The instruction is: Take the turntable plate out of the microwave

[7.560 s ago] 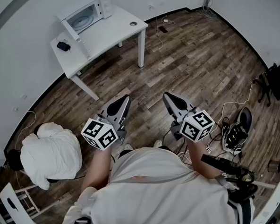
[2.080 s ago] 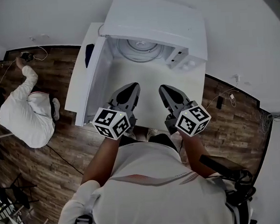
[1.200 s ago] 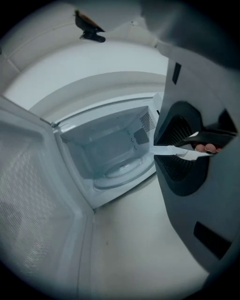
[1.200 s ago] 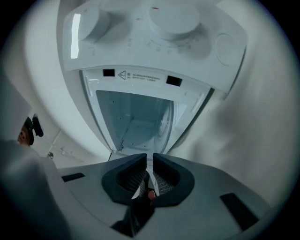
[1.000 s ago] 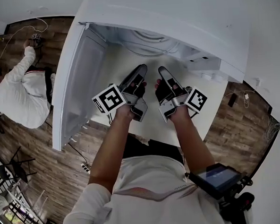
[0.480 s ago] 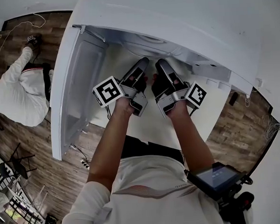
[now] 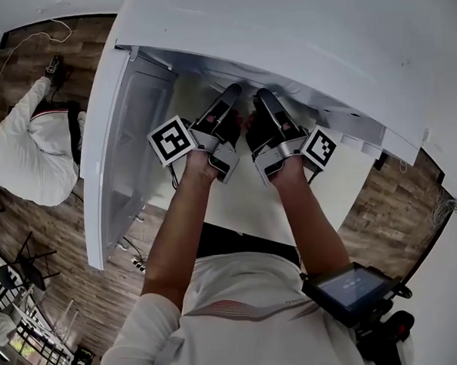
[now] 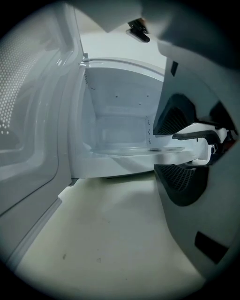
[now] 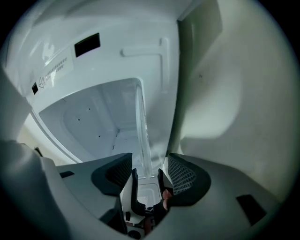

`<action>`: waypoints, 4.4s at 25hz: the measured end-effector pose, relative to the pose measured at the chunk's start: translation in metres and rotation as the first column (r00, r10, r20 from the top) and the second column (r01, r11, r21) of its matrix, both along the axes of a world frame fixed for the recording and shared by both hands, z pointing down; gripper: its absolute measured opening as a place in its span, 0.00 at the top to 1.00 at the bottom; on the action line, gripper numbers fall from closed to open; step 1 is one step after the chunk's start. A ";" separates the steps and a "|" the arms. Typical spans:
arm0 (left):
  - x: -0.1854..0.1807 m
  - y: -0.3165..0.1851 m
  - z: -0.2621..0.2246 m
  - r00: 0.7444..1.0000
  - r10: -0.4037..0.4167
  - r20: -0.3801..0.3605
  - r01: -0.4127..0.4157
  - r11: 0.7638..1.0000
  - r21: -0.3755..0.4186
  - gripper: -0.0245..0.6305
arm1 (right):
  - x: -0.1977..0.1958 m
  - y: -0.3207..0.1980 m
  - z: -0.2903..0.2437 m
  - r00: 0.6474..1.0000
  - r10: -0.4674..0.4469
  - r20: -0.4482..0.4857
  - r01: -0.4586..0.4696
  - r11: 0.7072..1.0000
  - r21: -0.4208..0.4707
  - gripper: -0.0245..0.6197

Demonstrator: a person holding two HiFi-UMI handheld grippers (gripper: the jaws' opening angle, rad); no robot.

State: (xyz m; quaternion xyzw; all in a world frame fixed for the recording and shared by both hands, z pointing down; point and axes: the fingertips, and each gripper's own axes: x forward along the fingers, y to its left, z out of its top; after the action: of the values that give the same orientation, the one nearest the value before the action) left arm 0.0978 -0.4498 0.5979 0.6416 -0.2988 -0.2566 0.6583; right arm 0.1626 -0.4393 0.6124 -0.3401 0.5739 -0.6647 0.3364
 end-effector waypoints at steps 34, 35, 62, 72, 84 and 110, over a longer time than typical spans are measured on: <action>0.012 -0.004 0.000 0.997 0.024 -0.067 -0.023 1.000 0.015 0.90 | 0.002 -0.006 -0.007 0.992 0.029 -0.123 -0.023 0.999 0.046 0.91; 0.014 -0.002 -0.002 0.997 0.023 -0.071 -0.022 0.999 0.023 0.90 | 0.004 -0.005 -0.009 0.992 0.029 -0.124 -0.022 0.998 0.058 0.91; 0.001 0.079 -0.055 0.992 -0.042 -0.117 0.052 0.995 0.086 0.90 | -0.010 0.071 -0.065 0.992 -0.041 -0.123 0.059 0.987 0.146 0.91; -0.002 0.142 -0.068 0.988 -0.115 -0.104 0.124 0.988 0.090 0.90 | -0.013 0.129 -0.077 0.987 -0.120 -0.108 0.136 0.978 0.155 0.90; -0.019 0.217 -0.096 0.972 -0.205 -0.117 0.217 0.971 0.099 0.90 | -0.030 0.198 -0.106 0.970 -0.215 -0.116 0.233 0.957 0.175 0.90; -0.049 0.406 -0.188 0.988 -0.063 -0.143 0.091 0.977 0.195 0.89 | -0.059 0.394 -0.196 0.988 -0.090 -0.126 0.119 0.961 0.250 0.90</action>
State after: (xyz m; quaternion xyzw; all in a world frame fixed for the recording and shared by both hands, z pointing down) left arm 0.0492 -0.0439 0.4094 0.6735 -0.2504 -0.3540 0.5987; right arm 0.1041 -0.0449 0.4160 -0.3002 0.6904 -0.5813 0.3087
